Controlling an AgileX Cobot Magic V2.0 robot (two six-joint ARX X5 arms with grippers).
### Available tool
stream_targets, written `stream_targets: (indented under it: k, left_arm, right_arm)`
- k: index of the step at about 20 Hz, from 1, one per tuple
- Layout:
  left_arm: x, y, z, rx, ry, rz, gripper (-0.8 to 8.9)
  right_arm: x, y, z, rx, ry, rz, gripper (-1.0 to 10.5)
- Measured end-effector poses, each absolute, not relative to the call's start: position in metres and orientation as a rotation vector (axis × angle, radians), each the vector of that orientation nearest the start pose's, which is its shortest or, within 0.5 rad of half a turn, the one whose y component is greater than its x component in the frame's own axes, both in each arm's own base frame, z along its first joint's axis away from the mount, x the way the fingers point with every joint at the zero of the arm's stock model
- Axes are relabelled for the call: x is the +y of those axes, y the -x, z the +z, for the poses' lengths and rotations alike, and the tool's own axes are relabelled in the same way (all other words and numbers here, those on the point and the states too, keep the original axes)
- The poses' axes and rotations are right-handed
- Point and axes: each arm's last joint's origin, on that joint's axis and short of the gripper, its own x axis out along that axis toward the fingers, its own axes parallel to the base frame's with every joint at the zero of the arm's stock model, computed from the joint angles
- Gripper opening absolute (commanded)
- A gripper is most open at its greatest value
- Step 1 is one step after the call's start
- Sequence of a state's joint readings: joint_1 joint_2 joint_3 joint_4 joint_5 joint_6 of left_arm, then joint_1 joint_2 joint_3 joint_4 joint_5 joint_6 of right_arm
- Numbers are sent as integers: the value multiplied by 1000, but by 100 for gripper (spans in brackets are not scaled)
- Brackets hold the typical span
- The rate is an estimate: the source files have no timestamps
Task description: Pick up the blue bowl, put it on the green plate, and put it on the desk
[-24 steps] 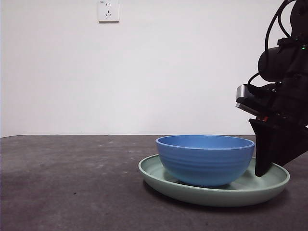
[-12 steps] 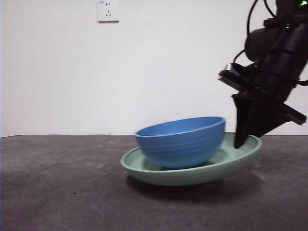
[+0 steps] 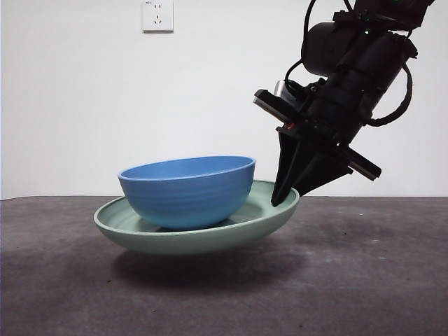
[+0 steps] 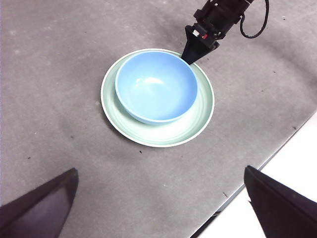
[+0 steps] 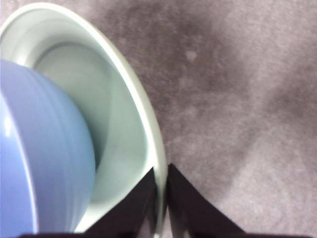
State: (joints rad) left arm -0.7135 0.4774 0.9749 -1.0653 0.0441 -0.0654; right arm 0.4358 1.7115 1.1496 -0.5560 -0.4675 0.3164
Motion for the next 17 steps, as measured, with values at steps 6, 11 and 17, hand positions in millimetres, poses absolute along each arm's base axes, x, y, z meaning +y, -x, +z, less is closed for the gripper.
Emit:
stream_targets:
  k: [6, 11, 17]
  left_arm:
    - [-36, -40, 342, 572, -130, -718, 657]
    - [-36, -40, 342, 572, -130, -718, 657]
    - [-36, -40, 342, 573, -130, -718, 657]
  right_arm:
    - [161, -308, 168, 1374, -302, 587, 14]
    - [162, -310, 162, 1381, -300, 574, 128]
    - [161, -310, 165, 1365, -276, 541, 306]
